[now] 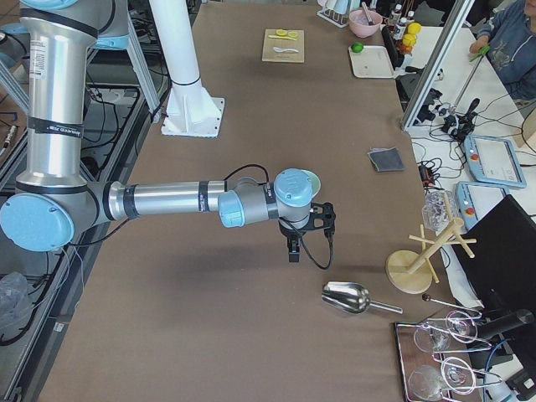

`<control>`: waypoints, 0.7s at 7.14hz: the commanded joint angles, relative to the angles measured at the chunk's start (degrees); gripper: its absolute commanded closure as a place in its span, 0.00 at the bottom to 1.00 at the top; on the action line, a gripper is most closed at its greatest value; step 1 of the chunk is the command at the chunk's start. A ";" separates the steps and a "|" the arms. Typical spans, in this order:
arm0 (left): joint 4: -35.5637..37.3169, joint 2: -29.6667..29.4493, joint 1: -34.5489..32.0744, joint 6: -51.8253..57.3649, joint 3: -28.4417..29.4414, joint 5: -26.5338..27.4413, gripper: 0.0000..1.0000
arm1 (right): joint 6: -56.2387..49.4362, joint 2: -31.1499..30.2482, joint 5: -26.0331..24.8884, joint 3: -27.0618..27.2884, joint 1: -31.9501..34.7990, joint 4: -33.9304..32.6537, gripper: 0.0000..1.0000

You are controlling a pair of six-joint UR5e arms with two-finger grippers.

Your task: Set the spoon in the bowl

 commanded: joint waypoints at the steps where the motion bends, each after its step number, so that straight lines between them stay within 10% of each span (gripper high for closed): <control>1: -0.92 0.30 0.02 -0.13 0.08 -0.03 0.02 | 0.17 0.00 0.08 0.21 0.00 0.00 0.00; 5: -1.01 1.36 0.02 -0.21 0.87 0.05 0.02 | 0.17 0.09 0.17 0.21 0.00 0.00 0.00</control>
